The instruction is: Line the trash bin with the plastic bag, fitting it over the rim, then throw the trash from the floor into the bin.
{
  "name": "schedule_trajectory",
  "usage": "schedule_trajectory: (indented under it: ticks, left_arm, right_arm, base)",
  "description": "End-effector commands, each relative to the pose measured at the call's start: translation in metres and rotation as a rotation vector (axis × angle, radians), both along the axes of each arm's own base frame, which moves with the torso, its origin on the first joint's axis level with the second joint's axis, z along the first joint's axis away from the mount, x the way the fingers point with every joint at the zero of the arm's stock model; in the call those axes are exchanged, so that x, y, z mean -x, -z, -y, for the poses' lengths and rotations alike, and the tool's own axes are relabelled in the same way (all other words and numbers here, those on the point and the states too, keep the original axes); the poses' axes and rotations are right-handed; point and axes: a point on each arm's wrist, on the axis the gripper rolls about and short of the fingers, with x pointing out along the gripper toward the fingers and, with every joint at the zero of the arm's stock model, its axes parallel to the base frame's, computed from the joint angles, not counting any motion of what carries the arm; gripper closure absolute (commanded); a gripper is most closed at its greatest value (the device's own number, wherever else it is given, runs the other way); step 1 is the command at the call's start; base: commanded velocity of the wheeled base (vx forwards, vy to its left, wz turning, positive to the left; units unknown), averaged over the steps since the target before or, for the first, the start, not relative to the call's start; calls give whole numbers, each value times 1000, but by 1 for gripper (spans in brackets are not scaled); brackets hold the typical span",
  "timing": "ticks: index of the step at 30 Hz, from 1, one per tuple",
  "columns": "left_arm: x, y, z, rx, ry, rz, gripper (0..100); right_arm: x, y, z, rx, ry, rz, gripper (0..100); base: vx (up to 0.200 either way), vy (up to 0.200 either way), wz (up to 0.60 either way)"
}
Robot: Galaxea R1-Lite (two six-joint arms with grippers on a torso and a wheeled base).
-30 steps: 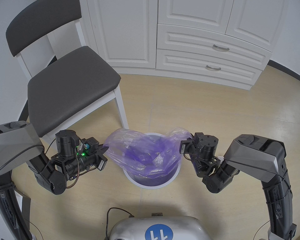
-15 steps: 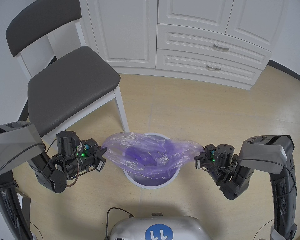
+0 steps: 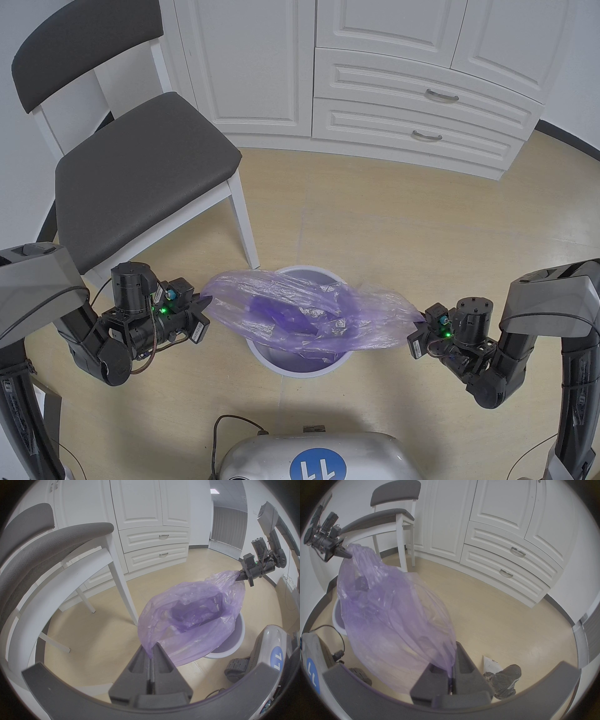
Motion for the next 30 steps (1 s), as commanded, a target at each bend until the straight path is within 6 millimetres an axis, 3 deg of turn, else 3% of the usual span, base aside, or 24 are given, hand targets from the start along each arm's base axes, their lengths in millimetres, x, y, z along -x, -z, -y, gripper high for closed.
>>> schedule_trajectory:
  ticks: [1,12,30]
  left_arm:
    - [2,-3,-4,3,8,6,100]
    - [30,-20,-19,2,159,-68,100]
    - [43,-16,-27,-66,175,-94,100]
  right_arm:
    - [15,-9,4,38,-24,-10,100]
    - [46,-8,11,152,-128,-73,100]
    - [88,-4,8,280,-252,-148,100]
  base:
    - [0,0,0]
    - [0,0,0]
    - [0,0,0]
